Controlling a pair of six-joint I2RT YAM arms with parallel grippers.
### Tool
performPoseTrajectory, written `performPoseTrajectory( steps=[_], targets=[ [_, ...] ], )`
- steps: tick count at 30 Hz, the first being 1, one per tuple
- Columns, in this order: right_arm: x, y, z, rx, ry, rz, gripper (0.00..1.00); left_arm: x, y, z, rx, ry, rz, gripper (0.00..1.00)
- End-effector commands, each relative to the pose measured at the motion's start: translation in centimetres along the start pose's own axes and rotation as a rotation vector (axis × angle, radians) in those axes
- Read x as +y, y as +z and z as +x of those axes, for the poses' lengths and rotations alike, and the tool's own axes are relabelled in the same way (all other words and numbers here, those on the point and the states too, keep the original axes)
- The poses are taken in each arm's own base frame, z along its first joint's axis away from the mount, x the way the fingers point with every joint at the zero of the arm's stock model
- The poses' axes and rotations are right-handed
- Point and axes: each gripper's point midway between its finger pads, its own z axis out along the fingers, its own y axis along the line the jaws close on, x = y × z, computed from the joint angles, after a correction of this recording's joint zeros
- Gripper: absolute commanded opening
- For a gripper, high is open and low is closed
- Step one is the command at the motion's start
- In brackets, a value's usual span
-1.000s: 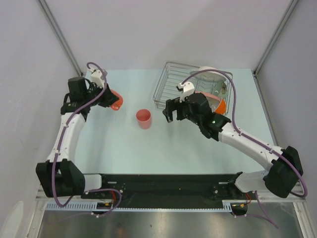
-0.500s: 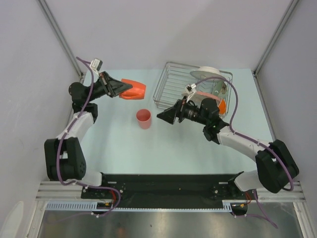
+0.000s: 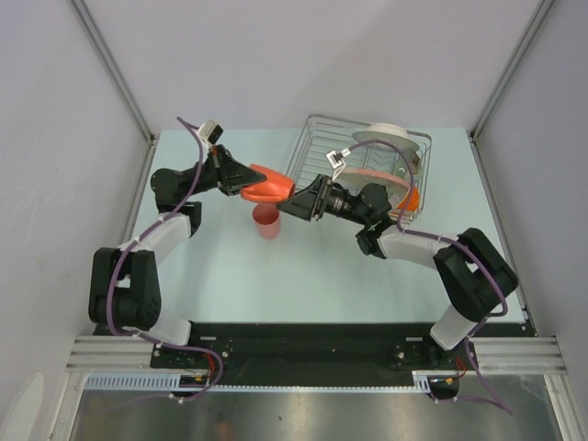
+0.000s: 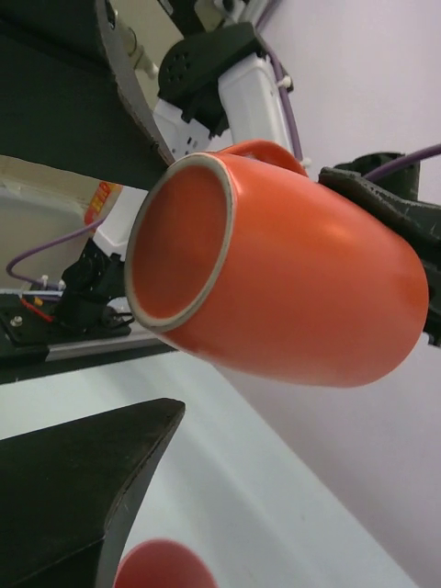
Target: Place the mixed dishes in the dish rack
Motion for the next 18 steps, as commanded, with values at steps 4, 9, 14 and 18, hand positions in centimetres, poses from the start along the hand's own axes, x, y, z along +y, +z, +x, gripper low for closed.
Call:
performPoseTrajectory(
  steps=[4, 9, 14, 18],
  targets=[
    [4.1, 1.4, -3.2, -0.122, 0.018, -0.2, 1.0, -4.8, 0.0, 2.4, 0.033, 0.407, 0.164, 0.01],
    [4.8, 1.4, -3.8, -0.152, 0.01, -0.235, 1.0, -4.2, 0.1, 2.6, 0.039, 0.415, 0.152, 0.0],
    [6.3, 0.9, -4.5, -0.169, 0.045, -0.312, 1.0, -4.0, 0.1, 2.6, 0.047, 0.419, 0.144, 0.0],
    [7.3, 0.2, -4.4, -0.138, 0.036, -0.338, 1.0, -4.0, 0.1, 2.6, 0.055, 0.421, 0.138, 0.0]
  ],
)
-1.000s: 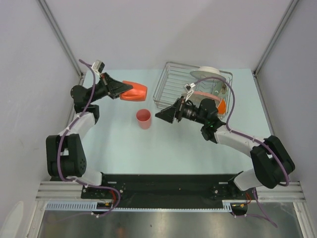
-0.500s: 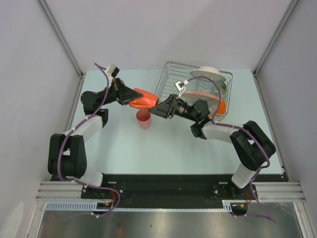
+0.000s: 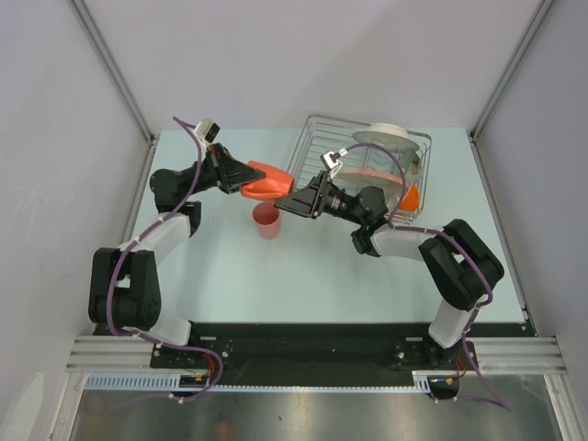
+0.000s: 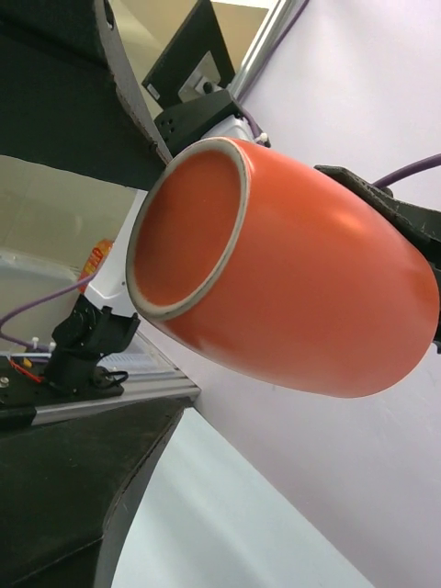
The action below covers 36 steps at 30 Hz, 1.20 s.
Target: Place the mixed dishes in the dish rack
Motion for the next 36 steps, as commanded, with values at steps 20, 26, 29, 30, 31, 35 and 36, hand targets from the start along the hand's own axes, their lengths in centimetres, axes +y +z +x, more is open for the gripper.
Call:
performPoseTrajectory(
  steps=[20, 26, 29, 30, 31, 35, 36],
  targets=[
    [6.8, -2.4, -2.9, -0.042, -0.129, -0.217, 1.0, -4.9, -1.5, 0.9, 0.031, 0.415, 0.115, 0.0],
    [6.1, -1.5, -2.3, -0.017, -0.136, -0.206, 1.0, -4.9, -1.2, 1.2, 0.036, 0.41, 0.115, 0.0],
    [5.9, -0.8, -1.9, 0.01, -0.148, -0.193, 1.0, -5.1, -0.8, 1.4, 0.046, 0.415, 0.121, 0.0],
    [5.6, -0.6, -1.8, 0.014, -0.143, -0.185, 1.0, -5.1, -0.8, 1.5, 0.049, 0.42, 0.124, 0.0],
    [5.5, -0.6, -1.7, 0.017, -0.144, -0.184, 1.0, -5.2, -0.6, 1.6, 0.054, 0.42, 0.128, 0.0],
    [5.6, -0.1, -2.1, 0.004, -0.149, -0.194, 1.0, -4.8, -0.3, 2.0, 0.064, 0.419, 0.119, 0.0],
    [5.6, 0.1, -2.1, 0.007, -0.147, -0.197, 1.0, -4.6, -0.1, 2.3, 0.07, 0.414, 0.118, 0.0]
  ],
)
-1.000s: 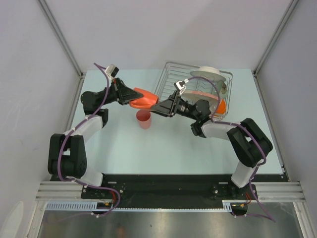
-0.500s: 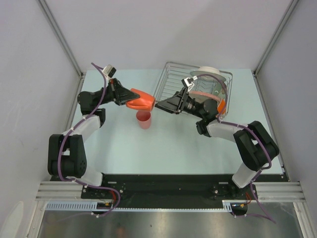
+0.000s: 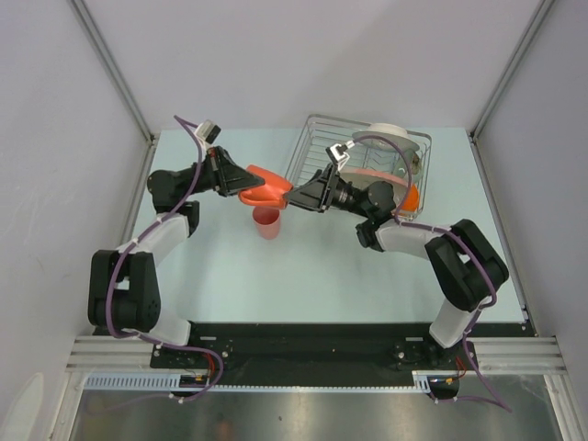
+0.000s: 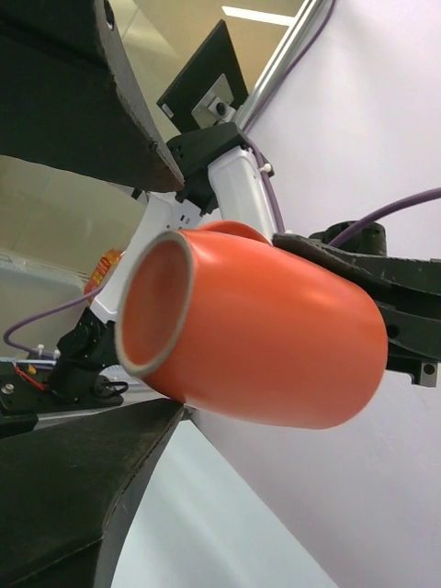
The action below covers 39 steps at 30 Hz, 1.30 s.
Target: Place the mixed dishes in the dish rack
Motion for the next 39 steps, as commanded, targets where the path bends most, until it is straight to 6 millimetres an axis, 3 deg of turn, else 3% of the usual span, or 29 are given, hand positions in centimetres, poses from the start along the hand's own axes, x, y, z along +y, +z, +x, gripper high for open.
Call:
performPoseTrajectory(
  steps=[1, 12, 19, 22, 23, 25, 26, 29, 32, 39],
  targets=[
    [3.5, 1.4, -1.0, -0.016, -0.148, -0.146, 1.0, -4.7, 0.7, 1.1, 0.006, 0.369, 0.122, 0.0],
    [2.7, 3.6, 0.2, 0.004, -0.123, -0.166, 1.0, -4.5, 1.6, 1.7, 0.031, 0.37, 0.121, 0.01],
    [3.1, 4.4, -0.3, -0.001, -0.123, -0.191, 1.0, -4.1, 1.7, 1.8, 0.036, 0.368, 0.112, 0.0],
    [3.4, 4.6, -0.7, 0.004, -0.127, -0.205, 0.85, -3.8, 1.7, 2.0, 0.04, 0.365, 0.106, 0.0],
    [3.3, 4.6, -0.8, 0.005, -0.116, -0.207, 0.7, -3.8, 1.7, 2.1, 0.041, 0.367, 0.106, 0.0],
    [3.4, 4.4, -1.3, 0.005, -0.115, -0.216, 0.56, -3.5, 1.8, 2.2, 0.043, 0.362, 0.098, 0.0],
    [3.5, 4.4, -1.5, 0.004, -0.103, -0.217, 0.39, -3.5, 1.8, 2.2, 0.044, 0.361, 0.097, 0.0],
    [3.5, 4.0, -2.1, 0.008, -0.099, -0.215, 0.11, -3.5, 1.8, 2.2, 0.049, 0.359, 0.096, 0.0],
    [3.7, 3.5, -3.0, -0.006, -0.114, -0.21, 0.0, -3.3, 1.8, 2.2, 0.052, 0.355, 0.095, 0.0],
    [5.9, 2.2, -5.7, -0.051, -0.24, -0.195, 0.0, -2.1, 1.7, 2.6, 0.079, 0.329, 0.082, 0.03]
  ],
)
